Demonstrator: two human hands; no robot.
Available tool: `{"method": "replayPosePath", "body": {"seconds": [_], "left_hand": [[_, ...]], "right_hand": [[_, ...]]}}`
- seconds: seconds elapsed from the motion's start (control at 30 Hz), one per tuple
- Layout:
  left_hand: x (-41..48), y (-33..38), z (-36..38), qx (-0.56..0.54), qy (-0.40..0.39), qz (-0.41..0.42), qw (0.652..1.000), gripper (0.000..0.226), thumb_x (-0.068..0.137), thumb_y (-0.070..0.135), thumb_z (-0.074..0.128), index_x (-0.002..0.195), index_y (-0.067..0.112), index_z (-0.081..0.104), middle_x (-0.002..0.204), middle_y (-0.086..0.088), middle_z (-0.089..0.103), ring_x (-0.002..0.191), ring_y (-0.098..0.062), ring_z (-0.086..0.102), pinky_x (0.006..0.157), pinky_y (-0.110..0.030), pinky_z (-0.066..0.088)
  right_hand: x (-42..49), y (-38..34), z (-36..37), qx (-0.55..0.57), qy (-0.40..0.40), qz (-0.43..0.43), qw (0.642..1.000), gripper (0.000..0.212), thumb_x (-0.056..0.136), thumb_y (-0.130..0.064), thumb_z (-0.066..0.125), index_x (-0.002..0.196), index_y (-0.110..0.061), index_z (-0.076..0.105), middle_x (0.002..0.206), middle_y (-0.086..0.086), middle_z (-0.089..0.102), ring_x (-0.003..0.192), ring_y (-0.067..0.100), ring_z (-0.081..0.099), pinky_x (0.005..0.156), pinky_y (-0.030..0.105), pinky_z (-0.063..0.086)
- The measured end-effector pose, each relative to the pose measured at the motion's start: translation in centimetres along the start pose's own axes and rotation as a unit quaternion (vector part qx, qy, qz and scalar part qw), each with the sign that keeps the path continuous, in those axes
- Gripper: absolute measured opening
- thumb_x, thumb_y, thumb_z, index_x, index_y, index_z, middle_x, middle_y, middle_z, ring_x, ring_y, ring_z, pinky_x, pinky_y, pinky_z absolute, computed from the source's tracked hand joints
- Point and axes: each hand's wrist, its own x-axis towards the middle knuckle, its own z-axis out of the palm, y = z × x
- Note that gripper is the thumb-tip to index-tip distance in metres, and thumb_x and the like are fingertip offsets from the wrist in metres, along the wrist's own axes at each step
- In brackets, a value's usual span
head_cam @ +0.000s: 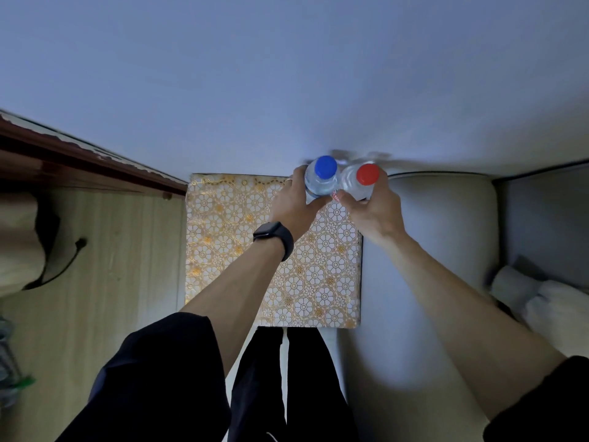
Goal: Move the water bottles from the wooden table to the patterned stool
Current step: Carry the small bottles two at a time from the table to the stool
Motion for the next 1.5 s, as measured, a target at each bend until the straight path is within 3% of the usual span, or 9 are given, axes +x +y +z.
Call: {"method": "replayPosePath", "body": {"seconds": [0.27,0.4,0.5,0.63,1.0,1.13,1.23,1.37,1.5], "left_hand": [[-2.2,2.1,-3.6,0.075,-0.104,-0.064,0.99,0.088,0.087,0.029,0.074,0.154,0.018,0.018,0.14,-0.012,0.054,0.121,-0.029,0.057,0.088,-0.031,0.044],[-6.1,2.6,-7.1,0.118,-0.137,-0.109,0.977,0.075,0.091,0.033,0.067,0.151,0.021,0.025,0.137,-0.014,0.053,0.104,-0.028,0.063,0.085,-0.032,0.053],[-9.3,3.5,-9.3,0.124,-0.152,-0.125,0.973,0.073,0.091,0.035,0.067,0.15,0.02,0.028,0.137,-0.012,0.055,0.107,-0.025,0.062,0.085,-0.032,0.053],[-11.7,4.6,-10.6,0.102,-0.153,-0.129,0.974,0.069,0.091,0.036,0.065,0.149,0.021,0.031,0.141,-0.01,0.053,0.114,-0.025,0.06,0.088,-0.034,0.053],[-13.1,3.1,-11.1,0.095,-0.11,-0.095,0.985,0.067,0.094,0.035,0.058,0.152,0.027,0.025,0.146,-0.011,0.045,0.101,-0.026,0.062,0.077,-0.035,0.053],[-10.5,2.5,-11.4,0.106,-0.059,-0.06,0.991,0.064,0.095,0.033,0.056,0.152,0.024,0.028,0.154,-0.004,0.036,0.128,-0.026,0.048,0.096,-0.042,0.051],[-7.7,2.6,-12.0,0.122,0.043,-0.062,0.99,0.074,0.094,0.03,0.056,0.155,0.019,0.017,0.16,-0.011,0.027,0.147,-0.031,0.024,0.118,-0.047,0.028],[-4.8,3.2,-12.7,-0.093,0.224,-0.126,0.962,0.108,0.086,0.042,0.066,0.154,0.03,-0.017,0.166,-0.01,-0.002,0.15,-0.033,0.02,0.111,-0.052,0.039],[-3.7,4.3,-12.7,-0.177,0.263,-0.101,0.943,0.122,0.083,0.048,0.072,0.153,0.024,-0.024,0.165,0.002,-0.017,0.151,-0.021,0.016,0.103,-0.03,0.042]], "right_hand": [[-1.5,-1.0,-2.1,-0.018,-0.061,0.052,0.997,0.085,0.085,-0.013,0.074,0.151,-0.026,0.022,0.127,-0.006,0.056,0.095,0.019,0.067,0.061,0.007,0.04],[-6.1,-2.7,-3.5,-0.019,-0.072,0.099,0.992,0.088,0.087,-0.018,0.074,0.154,-0.021,0.017,0.153,0.005,0.041,0.112,0.027,0.063,0.091,0.026,0.047],[-10.3,-3.9,-4.1,0.007,-0.097,0.143,0.985,0.085,0.088,-0.025,0.074,0.154,-0.019,0.021,0.147,0.0,0.044,0.097,0.012,0.062,0.08,0.019,0.047],[-12.5,-4.8,-3.6,0.007,-0.128,0.144,0.981,0.077,0.085,-0.036,0.073,0.149,-0.026,0.03,0.152,0.0,0.042,0.098,0.006,0.06,0.094,0.032,0.054],[-5.5,-10.7,-0.6,-0.28,-0.09,-0.044,0.955,0.063,0.094,-0.052,0.058,0.146,-0.022,0.037,0.112,0.009,0.067,0.095,0.032,0.065,0.074,0.034,0.046],[-3.3,-10.4,0.9,-0.373,-0.079,-0.048,0.923,0.059,0.097,-0.051,0.051,0.135,-0.007,0.043,0.096,0.015,0.067,0.087,0.034,0.066,0.057,0.032,0.04],[-2.7,-10.3,1.2,-0.454,-0.07,-0.086,0.884,0.05,0.102,-0.038,0.047,0.136,-0.002,0.041,0.089,0.014,0.067,0.079,0.031,0.066,0.047,0.029,0.036],[-2.8,-10.0,1.1,-0.493,-0.073,-0.133,0.857,0.048,0.104,-0.037,0.043,0.14,-0.006,0.039,0.086,0.013,0.068,0.07,0.029,0.066,0.041,0.027,0.028],[-3.1,-9.3,1.0,-0.492,-0.06,-0.121,0.86,0.044,0.103,-0.037,0.043,0.137,-0.01,0.04,0.082,0.013,0.066,0.061,0.029,0.057,0.043,0.029,0.03]]}}
